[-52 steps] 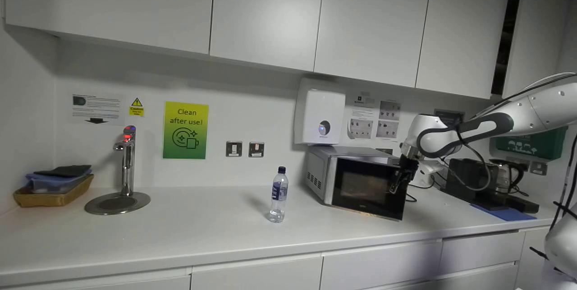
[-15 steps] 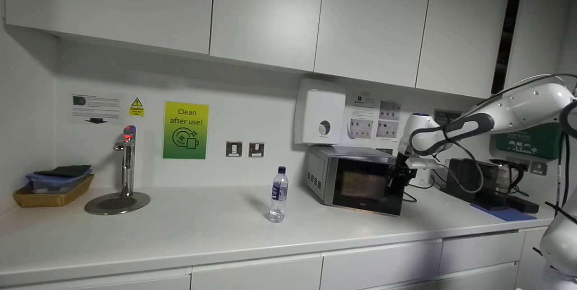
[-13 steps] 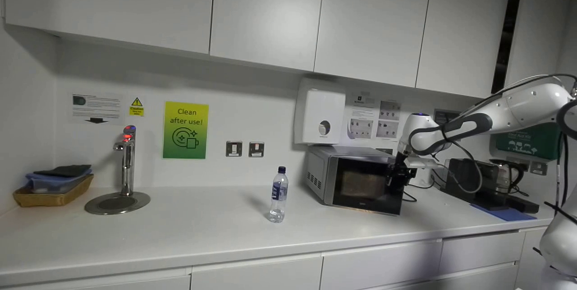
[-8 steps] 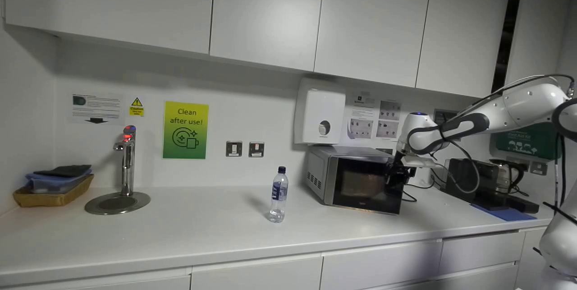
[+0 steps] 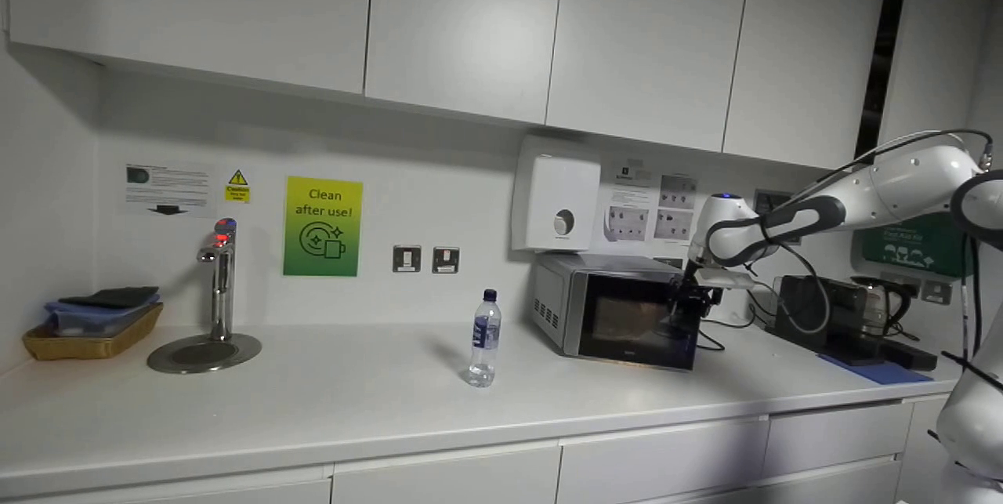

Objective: Close the microwave door

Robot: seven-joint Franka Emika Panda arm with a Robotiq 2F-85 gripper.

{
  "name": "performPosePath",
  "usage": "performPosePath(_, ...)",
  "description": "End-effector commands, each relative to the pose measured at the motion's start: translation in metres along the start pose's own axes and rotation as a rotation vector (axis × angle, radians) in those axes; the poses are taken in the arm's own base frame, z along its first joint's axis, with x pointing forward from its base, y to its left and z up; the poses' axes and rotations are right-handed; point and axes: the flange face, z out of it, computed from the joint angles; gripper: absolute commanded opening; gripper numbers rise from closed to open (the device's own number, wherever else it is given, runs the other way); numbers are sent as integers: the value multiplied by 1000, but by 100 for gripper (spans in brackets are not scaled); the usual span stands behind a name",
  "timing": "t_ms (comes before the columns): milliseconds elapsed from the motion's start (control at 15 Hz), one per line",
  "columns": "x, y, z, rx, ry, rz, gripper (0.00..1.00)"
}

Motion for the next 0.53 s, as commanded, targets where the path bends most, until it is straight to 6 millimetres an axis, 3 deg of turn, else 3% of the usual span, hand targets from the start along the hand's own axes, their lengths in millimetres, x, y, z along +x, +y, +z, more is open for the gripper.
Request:
performPosePath(0, 13, 2, -3, -24, 14, 9, 100)
performPosePath(467, 22, -1, 1, -28, 16, 4, 100)
